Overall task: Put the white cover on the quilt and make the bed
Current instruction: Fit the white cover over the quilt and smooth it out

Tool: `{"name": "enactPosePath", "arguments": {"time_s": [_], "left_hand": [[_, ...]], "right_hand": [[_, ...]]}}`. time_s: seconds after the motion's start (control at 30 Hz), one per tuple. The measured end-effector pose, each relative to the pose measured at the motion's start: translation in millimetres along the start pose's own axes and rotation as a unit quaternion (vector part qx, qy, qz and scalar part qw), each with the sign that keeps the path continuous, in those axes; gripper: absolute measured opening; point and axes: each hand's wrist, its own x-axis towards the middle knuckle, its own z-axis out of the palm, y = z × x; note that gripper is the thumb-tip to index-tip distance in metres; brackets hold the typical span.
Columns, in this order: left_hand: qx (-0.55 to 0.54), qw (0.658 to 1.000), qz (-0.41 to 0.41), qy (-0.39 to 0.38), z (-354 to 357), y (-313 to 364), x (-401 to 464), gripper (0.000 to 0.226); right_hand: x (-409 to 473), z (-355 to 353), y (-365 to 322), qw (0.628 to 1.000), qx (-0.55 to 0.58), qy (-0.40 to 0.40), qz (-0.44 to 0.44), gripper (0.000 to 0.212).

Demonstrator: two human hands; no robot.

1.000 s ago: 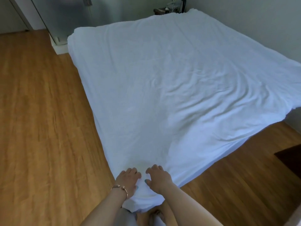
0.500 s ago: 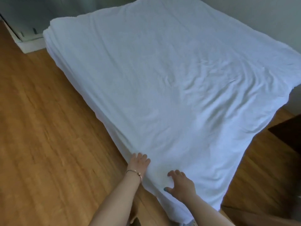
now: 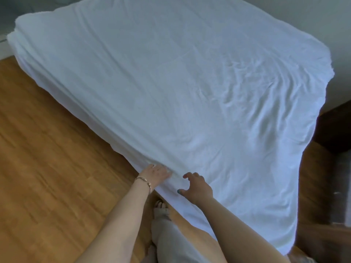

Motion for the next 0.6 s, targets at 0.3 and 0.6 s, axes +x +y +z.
{"name": "enactPosePath", "arguments": {"time_s": [0.3,0.6], "left_hand": [[-0.011,0.999,0.017,0.031,25,-82,48,0.037],[-0.082,0.992,0.092,0.037,33,-166,59,0.044]], "right_hand": [[72,44,-12,0.986,-0.095,0.096,-0.097,0.042],[77,43,-42,0.975,0.135,0.115,0.135,0.009]]}}
